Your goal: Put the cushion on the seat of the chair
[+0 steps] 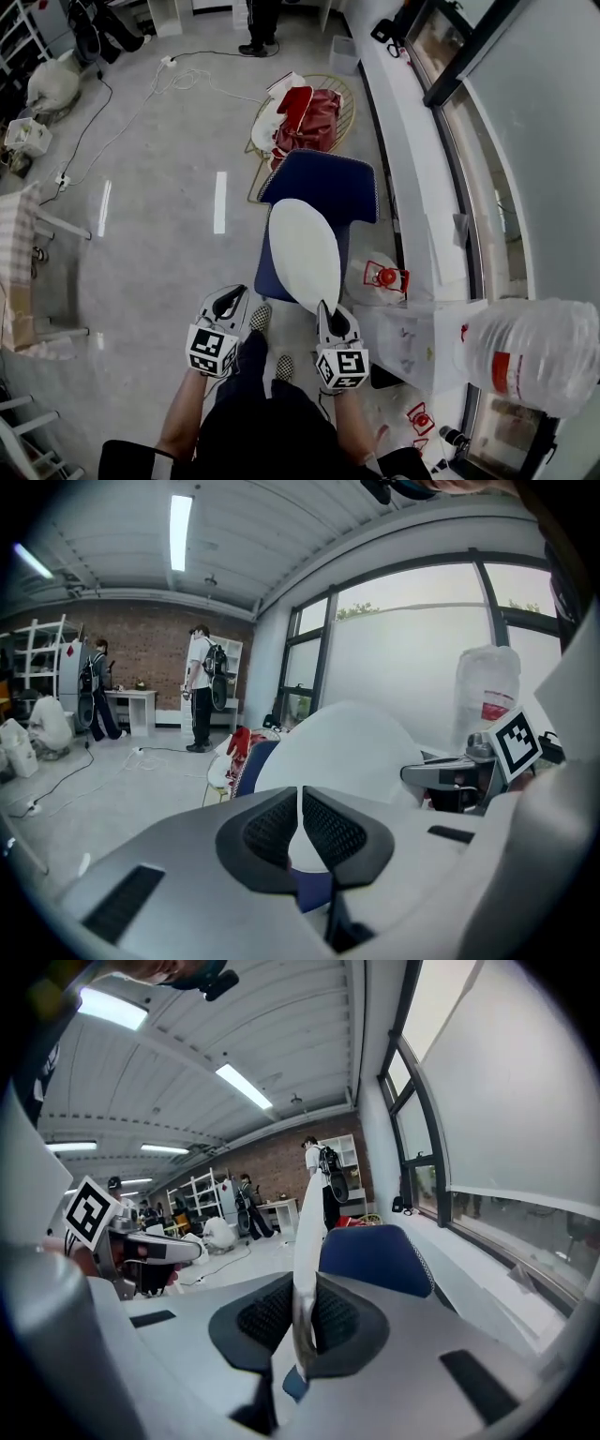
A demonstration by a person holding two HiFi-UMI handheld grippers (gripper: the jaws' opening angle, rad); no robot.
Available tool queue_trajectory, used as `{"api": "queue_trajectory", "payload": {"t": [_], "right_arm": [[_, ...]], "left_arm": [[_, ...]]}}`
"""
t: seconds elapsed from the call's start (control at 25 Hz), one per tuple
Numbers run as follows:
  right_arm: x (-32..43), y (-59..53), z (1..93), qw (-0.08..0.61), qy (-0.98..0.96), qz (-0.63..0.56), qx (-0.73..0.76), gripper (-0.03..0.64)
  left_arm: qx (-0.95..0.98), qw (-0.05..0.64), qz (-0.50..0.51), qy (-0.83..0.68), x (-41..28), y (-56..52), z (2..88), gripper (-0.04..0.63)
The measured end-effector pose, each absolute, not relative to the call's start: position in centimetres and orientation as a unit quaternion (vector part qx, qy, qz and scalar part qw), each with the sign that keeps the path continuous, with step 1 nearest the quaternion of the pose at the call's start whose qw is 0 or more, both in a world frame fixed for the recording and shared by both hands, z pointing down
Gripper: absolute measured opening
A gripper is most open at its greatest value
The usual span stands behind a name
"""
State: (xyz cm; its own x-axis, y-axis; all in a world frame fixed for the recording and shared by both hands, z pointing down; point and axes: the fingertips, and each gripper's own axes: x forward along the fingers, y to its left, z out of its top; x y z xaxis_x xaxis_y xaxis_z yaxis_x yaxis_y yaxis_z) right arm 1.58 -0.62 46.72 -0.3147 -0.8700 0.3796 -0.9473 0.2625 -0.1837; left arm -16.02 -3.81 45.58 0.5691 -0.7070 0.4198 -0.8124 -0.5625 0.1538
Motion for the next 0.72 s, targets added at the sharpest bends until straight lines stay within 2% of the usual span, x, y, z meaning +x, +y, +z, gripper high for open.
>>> {"api": "queue_trajectory", "payload": {"t": [0.4,0.72], "right_arm": [[0.4,-6.7,54.9,0.151,-0.774,0.235,0.568,0.051],[-1.5,-10.3,59.6,0.164,-0.764,0.264,0.566,0.051]], "left_arm": [[0.857,0.204,0.188,-0.434,-18.1,-9.4,53.0,0.032],[0.852,0.222,0.202,-0.429,-19.8,-13.0,57.1,0.032]]}}
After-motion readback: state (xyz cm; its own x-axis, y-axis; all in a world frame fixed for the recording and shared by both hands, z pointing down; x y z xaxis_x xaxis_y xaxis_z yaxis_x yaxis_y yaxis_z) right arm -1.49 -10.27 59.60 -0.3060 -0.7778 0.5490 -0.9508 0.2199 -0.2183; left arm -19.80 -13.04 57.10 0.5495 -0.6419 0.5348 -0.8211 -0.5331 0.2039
